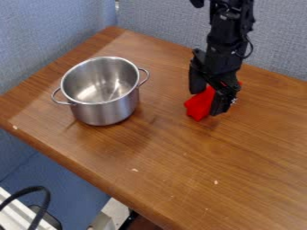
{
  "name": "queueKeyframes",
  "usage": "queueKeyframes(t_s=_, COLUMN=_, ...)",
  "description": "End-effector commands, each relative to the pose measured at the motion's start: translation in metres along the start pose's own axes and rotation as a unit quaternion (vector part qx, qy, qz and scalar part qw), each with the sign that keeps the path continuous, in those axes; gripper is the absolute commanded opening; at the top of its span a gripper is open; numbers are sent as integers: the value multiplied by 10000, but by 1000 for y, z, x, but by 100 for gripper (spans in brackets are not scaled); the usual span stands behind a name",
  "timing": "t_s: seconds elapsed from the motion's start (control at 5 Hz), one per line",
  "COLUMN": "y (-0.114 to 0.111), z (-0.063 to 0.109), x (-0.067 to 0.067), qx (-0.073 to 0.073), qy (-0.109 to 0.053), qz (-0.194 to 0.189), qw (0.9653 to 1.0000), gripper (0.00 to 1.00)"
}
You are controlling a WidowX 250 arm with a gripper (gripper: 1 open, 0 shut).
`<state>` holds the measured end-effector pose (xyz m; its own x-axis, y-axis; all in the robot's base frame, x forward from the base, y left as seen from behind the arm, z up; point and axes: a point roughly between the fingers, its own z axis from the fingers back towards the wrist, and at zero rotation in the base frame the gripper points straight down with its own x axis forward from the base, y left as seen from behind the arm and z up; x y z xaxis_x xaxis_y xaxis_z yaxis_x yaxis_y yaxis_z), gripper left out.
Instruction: Put the red object in the metal pot
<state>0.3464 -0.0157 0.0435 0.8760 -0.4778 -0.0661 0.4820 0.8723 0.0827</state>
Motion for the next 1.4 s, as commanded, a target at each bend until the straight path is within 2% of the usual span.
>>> queueKeyframes(t_s=0.0, y=6, z=9, x=11, qx=136, qy=-185, qz=-32, qw=9997, gripper=0)
queueKeyframes(t_s=0.6, y=12, z=5, x=15, qx=113, qy=-203, qz=165, qw=9996, gripper=0)
queueKeyframes(t_s=0.8, y=14, z=4, x=18, qx=103, qy=-230, qz=276, qw=9993, gripper=100)
queueKeyframes(t_s=1.0, y=16, z=3, x=18, qx=78, qy=-210, qz=356, qw=9991, gripper=0)
queueKeyframes(t_s=1.2, y=17, z=2, x=18, qx=57, qy=-198, qz=411, qw=9989, gripper=0)
